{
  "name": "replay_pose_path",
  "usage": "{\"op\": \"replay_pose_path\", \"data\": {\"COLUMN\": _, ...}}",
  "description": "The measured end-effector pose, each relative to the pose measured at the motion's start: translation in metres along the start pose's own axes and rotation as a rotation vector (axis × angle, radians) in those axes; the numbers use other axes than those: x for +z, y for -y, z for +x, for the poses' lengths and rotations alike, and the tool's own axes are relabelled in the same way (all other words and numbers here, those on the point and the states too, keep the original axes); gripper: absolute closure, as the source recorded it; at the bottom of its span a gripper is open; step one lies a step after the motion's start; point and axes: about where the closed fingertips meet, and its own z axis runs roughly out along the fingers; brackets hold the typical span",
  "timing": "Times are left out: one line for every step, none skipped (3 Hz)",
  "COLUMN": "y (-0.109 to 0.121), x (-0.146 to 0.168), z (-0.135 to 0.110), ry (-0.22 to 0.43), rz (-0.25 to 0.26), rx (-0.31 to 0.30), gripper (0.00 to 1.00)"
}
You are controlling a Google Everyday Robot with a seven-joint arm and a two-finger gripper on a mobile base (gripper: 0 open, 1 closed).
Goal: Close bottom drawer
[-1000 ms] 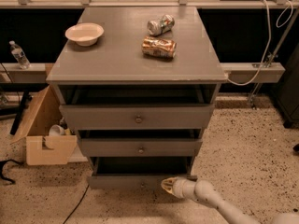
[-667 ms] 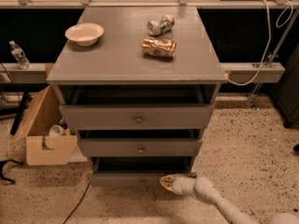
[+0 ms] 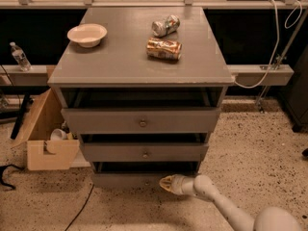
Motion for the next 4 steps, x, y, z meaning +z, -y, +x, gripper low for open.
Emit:
{"op": "replay_pose_path", "data": {"y": 0.009, "x": 0.014, "z": -0.003, "ry": 0.011, "rz": -0.020, "rx": -0.008, "gripper": 1.00}}
{"op": "replay_pose_path", "data": {"y": 0.018, "x": 0.022, "z": -0.006, "ry": 0.018, "rz": -0.028, "rx": -0.013, "gripper": 1.00}}
{"op": "replay_pose_path", "data": {"y": 0.027, "x": 0.023, "z": -0.004, "ry": 0.022, "rz": -0.028, "rx": -0.010, "gripper": 1.00}}
{"op": "replay_pose_path", "data": {"y": 0.033, "x": 0.021, "z": 0.002, "ry": 0.022, "rz": -0.024, "rx": 0.002, "gripper": 1.00}}
